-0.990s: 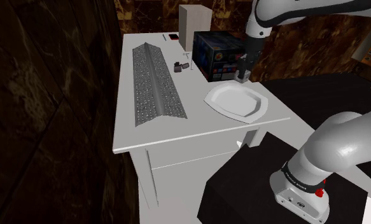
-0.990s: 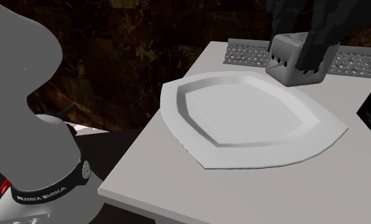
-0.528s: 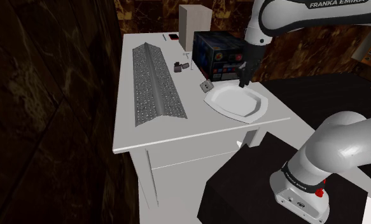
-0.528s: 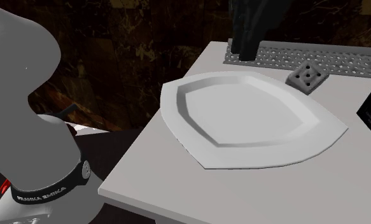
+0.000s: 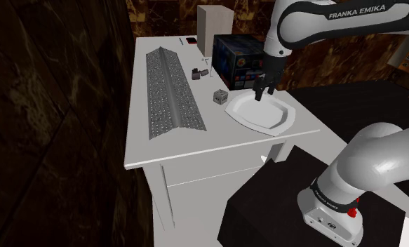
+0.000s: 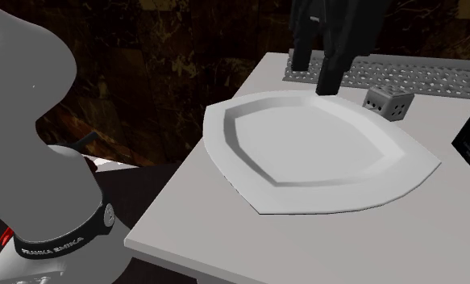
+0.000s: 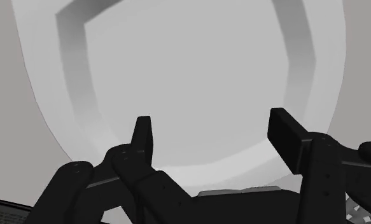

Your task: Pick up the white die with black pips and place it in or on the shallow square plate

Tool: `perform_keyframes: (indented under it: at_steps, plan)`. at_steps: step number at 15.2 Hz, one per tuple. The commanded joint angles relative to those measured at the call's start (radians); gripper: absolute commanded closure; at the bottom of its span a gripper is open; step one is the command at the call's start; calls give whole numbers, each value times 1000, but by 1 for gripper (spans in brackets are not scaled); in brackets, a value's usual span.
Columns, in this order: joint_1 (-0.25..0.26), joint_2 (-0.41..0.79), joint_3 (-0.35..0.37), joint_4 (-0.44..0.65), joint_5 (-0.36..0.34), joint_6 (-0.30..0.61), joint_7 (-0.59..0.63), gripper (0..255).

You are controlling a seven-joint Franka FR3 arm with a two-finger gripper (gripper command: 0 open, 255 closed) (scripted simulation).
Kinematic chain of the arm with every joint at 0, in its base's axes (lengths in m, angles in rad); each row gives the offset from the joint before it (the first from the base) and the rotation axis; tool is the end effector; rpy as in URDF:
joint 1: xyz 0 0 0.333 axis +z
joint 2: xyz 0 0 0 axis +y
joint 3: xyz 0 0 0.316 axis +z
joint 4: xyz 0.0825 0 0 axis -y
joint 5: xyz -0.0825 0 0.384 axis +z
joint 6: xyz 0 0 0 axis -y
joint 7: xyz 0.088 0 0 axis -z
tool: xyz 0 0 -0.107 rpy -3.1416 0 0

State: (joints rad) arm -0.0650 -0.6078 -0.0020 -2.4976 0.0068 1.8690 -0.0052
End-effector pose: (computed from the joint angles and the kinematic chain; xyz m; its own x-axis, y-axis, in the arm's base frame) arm 0.3627 -0.0239 0.4886 0.9978 -0.0634 -0.0208 -0.0635 -0.9980 -0.0077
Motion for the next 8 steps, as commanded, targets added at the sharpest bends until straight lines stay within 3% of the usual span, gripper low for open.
perform_keyframes:
  at_steps: [1,8]
  plan:
    - [5,81,16,48,9,34,28,0]
    - [18,362,69,255,19,111,134,0]
